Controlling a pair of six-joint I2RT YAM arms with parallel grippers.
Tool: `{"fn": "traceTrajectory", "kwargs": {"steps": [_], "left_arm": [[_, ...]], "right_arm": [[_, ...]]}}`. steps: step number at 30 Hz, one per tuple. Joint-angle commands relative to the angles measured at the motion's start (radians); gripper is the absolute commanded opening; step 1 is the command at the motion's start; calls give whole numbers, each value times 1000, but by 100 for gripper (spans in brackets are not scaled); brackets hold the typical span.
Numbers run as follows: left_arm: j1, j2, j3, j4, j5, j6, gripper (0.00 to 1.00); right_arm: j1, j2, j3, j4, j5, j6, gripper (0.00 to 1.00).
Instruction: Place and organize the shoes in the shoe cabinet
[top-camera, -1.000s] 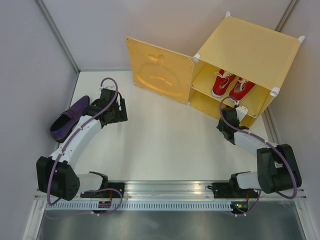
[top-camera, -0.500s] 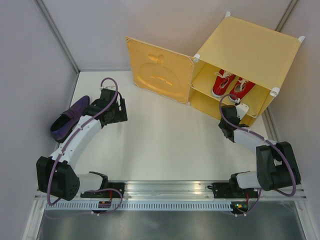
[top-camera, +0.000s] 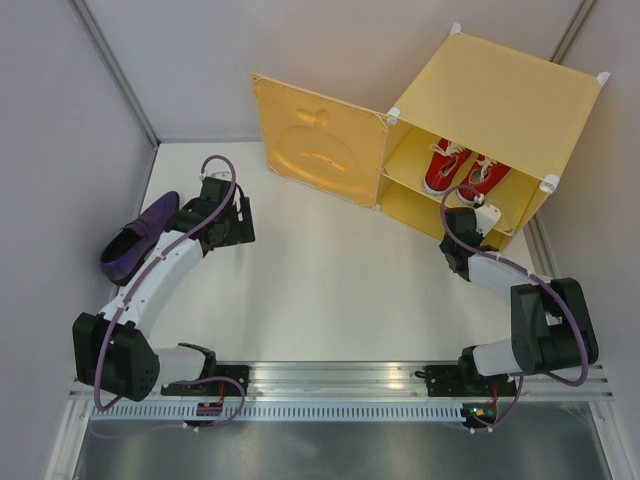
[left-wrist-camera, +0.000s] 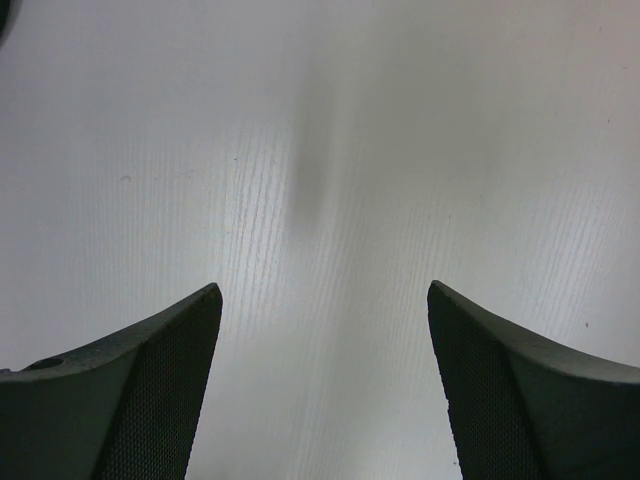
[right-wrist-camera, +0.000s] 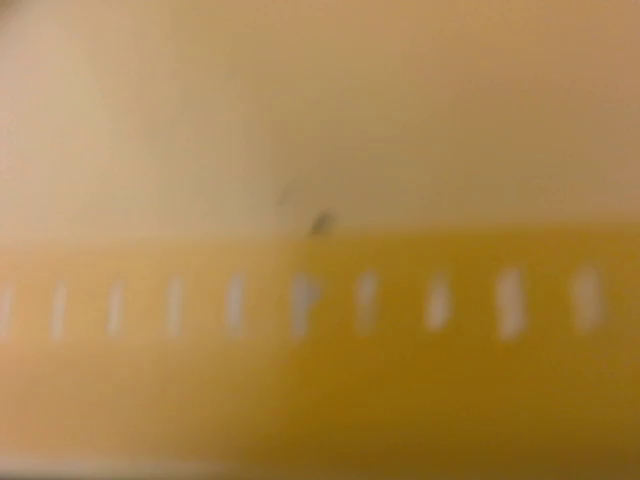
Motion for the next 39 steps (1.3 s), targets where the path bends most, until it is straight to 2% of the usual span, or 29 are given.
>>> {"fn": "traceTrajectory", "kwargs": {"steps": [1, 26, 29, 33, 39], "left_arm": [[6, 2, 3, 40, -2, 39, 86], [4, -5, 3, 39, -14, 41, 86], [4, -5, 3, 39, -15, 41, 86], [4, -8, 4, 39, -15, 39, 86], [4, -8, 4, 40, -9, 41, 87]], "right_arm": [[-26, 12, 48, 126, 51, -7, 20], [-37, 37, 84, 221, -49, -64, 23], [-35, 11, 79, 192, -55, -62, 30], [-35, -41, 82, 83, -90, -46, 51], [-37, -135, 84, -73, -175, -30, 70]]}}
